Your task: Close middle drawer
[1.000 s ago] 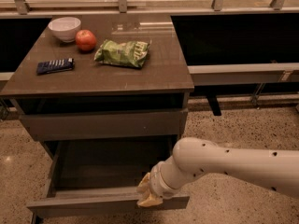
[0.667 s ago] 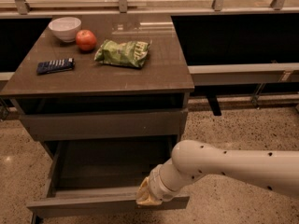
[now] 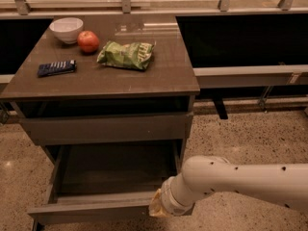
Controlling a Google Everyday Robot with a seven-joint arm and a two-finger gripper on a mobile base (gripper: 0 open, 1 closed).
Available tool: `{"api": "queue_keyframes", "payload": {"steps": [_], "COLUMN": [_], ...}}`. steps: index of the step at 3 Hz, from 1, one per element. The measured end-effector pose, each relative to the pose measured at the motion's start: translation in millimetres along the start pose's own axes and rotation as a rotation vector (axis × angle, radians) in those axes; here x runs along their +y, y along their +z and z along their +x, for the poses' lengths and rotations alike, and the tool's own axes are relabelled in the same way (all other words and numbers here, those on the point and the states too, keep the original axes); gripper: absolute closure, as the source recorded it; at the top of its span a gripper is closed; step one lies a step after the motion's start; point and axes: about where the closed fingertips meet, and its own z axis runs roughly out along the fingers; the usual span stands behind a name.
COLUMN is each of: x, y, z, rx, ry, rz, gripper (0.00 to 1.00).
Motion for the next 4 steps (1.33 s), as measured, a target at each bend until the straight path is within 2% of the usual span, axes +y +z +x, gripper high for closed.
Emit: {"api": "queue_keyframes", "payload": {"steps": [1,2,3,4], "x": [13,16,1,4], "y": [14,28,57,63], "z": [57,92,112,115], "rx": [0.031,0.046,0.044,0.039], "ry": [0.000,0.017,0.008,0.015], "rz": [0.039,0.040,0.037,0.026], "gripper": [1.00,1.00,1.00,1.00]}}
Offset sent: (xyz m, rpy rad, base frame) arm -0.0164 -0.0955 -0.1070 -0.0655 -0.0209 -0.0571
